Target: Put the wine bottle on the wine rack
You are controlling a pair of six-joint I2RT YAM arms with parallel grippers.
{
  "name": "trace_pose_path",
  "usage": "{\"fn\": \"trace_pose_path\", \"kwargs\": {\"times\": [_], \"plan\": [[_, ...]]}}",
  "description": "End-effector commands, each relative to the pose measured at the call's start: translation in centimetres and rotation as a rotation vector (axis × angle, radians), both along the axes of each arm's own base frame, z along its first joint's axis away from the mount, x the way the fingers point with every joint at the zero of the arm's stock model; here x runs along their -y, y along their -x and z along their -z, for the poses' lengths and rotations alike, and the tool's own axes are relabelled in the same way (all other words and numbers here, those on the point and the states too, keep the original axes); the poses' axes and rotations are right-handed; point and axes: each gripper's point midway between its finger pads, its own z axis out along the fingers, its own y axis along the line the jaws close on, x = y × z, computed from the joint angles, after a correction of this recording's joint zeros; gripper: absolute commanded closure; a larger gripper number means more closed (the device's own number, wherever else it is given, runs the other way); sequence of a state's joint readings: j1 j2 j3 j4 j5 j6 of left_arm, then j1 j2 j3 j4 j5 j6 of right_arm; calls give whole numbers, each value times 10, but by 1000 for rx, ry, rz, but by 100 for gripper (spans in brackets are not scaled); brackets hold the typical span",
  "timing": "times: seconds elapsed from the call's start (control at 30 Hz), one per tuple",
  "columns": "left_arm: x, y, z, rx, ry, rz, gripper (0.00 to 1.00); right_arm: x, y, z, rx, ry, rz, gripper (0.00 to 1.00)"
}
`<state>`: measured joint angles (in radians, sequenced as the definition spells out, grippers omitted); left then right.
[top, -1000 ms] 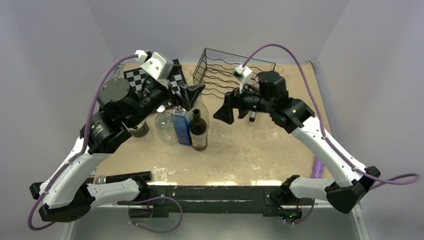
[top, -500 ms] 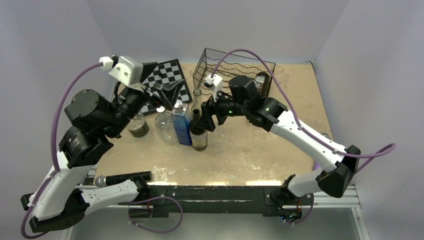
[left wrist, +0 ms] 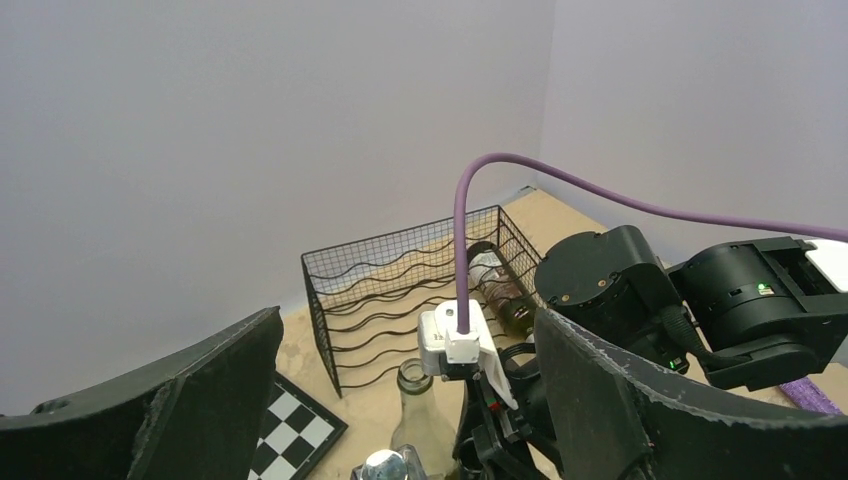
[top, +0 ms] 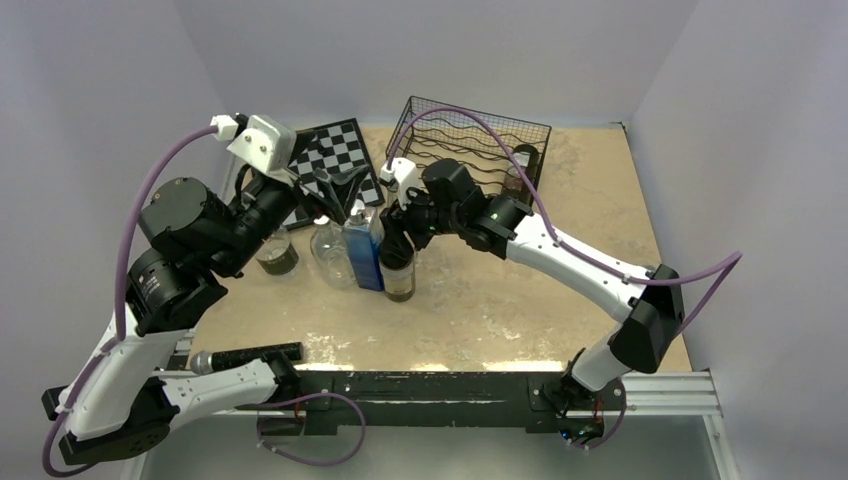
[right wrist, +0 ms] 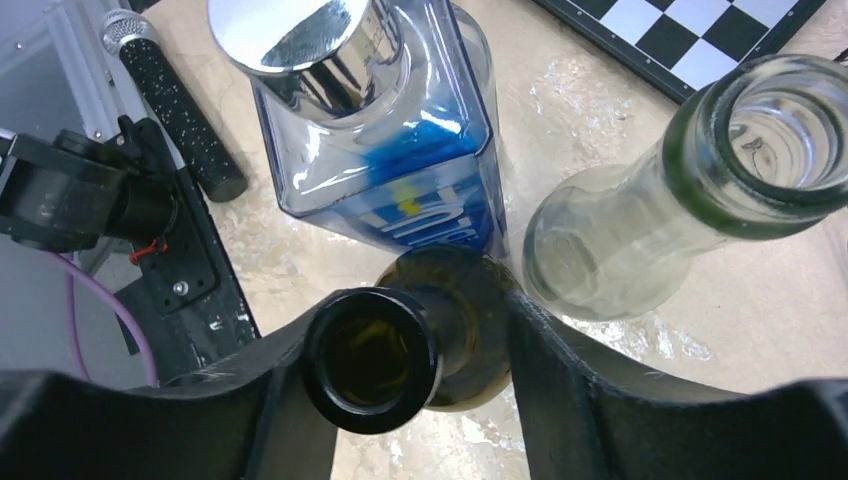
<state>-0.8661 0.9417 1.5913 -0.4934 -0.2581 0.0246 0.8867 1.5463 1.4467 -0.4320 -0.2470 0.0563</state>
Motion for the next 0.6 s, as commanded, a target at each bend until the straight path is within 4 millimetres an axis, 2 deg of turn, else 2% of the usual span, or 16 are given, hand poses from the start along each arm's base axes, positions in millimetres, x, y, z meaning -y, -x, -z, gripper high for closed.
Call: {"fn": "trace_pose_path", "kwargs": {"times": [0.0,0.13,0.23,0.3,0.37,0.57], "plan": [[-4,-1,-9,35,-12,-17,1,-9,-16,-35,106,-67,25,43],[-4,-3,-8,47,-23,-26,1,-12,-17,-32,86,-60,33,50],[-5,-5,-7,51,-32,-35,1,-14,-17,-29,80,-50,32,62],[-5,-5,-6,55,-37,-38,1,-12,-18,-30,91,-44,35,78],[-5,-6,-6,59,-43,-40,1,-7,-19,-33,110,-33,51,99],[3,-10,2,53,-95,-27,1,13,-7,-60,151,-42,52,100]]}}
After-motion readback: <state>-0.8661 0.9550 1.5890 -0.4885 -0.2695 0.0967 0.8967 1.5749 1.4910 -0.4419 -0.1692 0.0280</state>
